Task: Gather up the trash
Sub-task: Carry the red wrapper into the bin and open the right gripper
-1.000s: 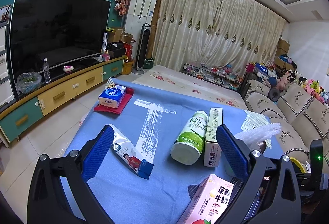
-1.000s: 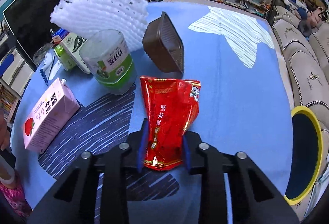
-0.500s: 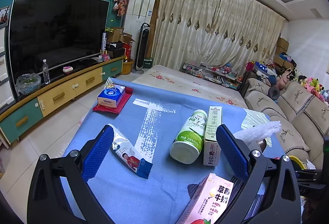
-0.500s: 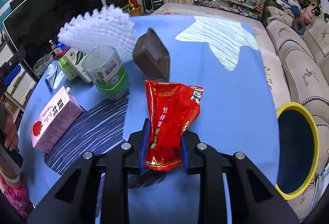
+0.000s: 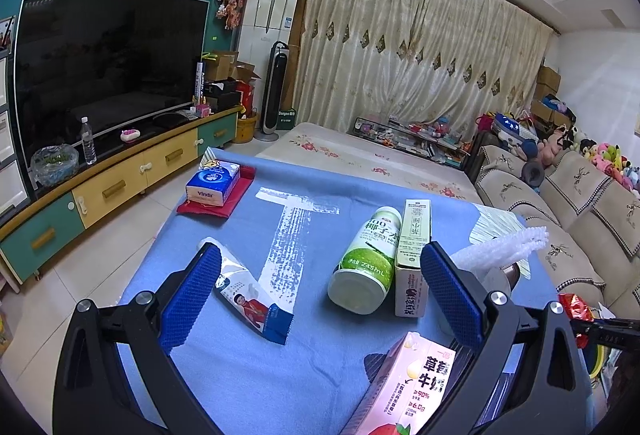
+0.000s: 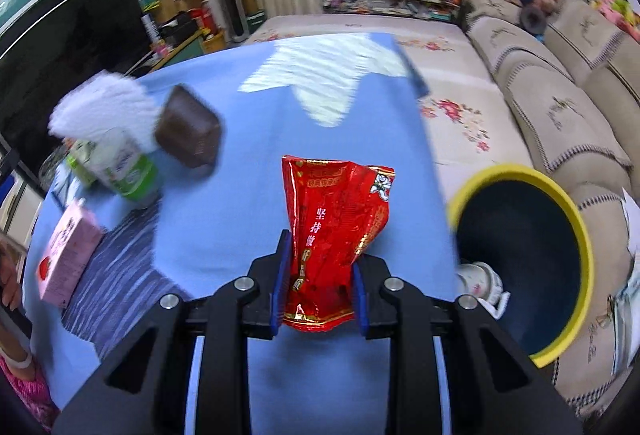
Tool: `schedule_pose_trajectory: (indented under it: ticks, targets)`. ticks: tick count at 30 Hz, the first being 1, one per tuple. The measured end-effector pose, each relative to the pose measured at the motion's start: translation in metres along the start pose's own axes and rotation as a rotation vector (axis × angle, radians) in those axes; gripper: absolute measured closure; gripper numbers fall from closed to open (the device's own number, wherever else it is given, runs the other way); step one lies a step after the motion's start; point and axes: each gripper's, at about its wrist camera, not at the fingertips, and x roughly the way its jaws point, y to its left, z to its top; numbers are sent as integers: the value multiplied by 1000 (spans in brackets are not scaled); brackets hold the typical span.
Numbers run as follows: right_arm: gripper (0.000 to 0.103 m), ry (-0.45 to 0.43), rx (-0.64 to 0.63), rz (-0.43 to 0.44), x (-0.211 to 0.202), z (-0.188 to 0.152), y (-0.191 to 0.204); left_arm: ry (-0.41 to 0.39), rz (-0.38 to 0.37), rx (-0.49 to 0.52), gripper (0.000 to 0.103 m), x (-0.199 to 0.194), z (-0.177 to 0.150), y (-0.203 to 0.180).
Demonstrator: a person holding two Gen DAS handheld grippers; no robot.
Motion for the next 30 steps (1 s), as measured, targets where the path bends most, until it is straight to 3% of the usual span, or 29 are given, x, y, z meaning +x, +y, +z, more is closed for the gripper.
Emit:
schedule_pose_trajectory:
  ticks: [11, 15, 17, 19, 30]
  targets:
    - [74, -3, 249, -195, 4, -14, -120, 0, -7, 21, 5, 2, -2, -5]
    - [64, 17, 312, -228, 13, -23, -150, -4, -9, 29, 5, 0, -3, -8]
    - [59, 22, 336, -237, 15, -27, -159, -5, -12, 31, 5, 0, -3, -8]
    - [44, 28, 365, -254, 19, -31, -169, -5, -15, 33, 5, -1, -3, -8]
    - [33, 4, 371, -281, 12, -36, -166, 0, -21, 49, 5, -1, -3, -13]
